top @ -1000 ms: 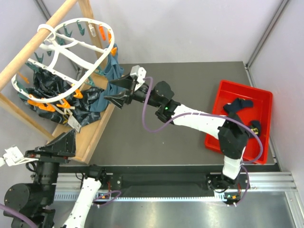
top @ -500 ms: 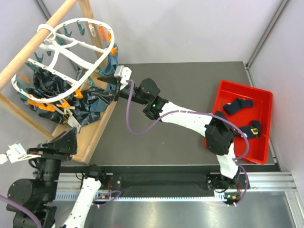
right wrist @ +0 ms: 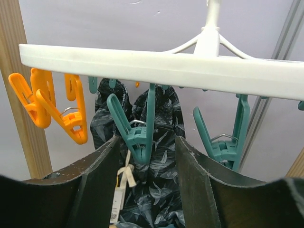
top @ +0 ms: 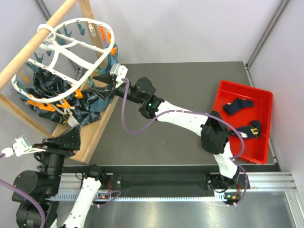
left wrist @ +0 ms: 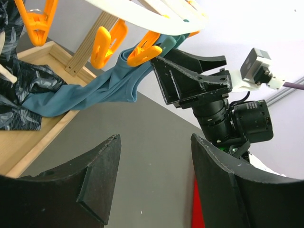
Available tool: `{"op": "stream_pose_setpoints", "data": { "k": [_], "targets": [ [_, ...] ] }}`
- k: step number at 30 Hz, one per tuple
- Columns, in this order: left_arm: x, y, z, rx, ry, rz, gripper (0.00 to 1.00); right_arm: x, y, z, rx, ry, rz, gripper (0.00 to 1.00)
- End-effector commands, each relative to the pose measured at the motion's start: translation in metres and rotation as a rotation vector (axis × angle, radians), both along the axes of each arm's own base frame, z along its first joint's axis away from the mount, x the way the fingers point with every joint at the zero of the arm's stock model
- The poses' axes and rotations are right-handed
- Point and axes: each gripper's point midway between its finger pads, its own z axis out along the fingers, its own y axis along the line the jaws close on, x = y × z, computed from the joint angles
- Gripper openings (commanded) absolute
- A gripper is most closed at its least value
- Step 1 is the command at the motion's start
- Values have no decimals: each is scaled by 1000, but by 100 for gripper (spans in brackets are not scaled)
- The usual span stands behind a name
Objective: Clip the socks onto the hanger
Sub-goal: Open the clamp at the hanger.
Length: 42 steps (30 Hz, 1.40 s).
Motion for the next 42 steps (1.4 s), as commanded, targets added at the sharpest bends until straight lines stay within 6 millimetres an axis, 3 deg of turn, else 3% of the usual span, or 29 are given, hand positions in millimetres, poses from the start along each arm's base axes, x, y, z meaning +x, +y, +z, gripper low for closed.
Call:
{"op": "stream_pose_setpoints", "data": {
  "k": [1, 7, 10, 14, 17, 19, 20, 21, 23, 32, 33, 34, 42],
  "targets": [
    [7, -6, 7, -18, -24, -25, 66, -13, 2, 31, 77, -32, 16, 49],
    [12, -8, 5, -19, -12, -28, 65, -12, 4, 32, 89, -29, 8, 47],
    [11, -8, 8, -28, -23, -33, 65, -14, 5, 30, 81, -24, 11, 41],
    [13, -11, 7, -30, -19, -47, 64, -20, -1, 32, 93, 14, 32, 23],
    [16, -17, 9, -25, -28, -77, 64, -23, -5, 32, 88, 42, 44, 14],
    [16, -25, 16, -24, -52, -118, 64, -27, -8, 26, 72, 67, 61, 13],
    [19, -28, 17, -26, -56, -131, 64, -33, -14, 35, 79, 68, 74, 10],
    [20, -30, 22, -35, -73, -145, 64, -34, -14, 28, 47, 94, 77, 9],
    [22, -37, 25, -37, -85, -181, 64, -41, -20, 35, 21, 124, 98, 5],
    [31, -48, 55, -79, -154, -234, 66, -62, -40, 32, -219, 268, 137, 0],
    [32, -50, 57, -96, -155, -244, 66, -65, -43, 43, -214, 272, 149, 0],
    [34, -51, 60, -110, -156, -247, 66, -68, -43, 35, -253, 296, 170, 0],
    [52, -54, 85, -326, -208, -272, 67, -84, -46, 36, -297, 393, 281, 0]
  ]
}}
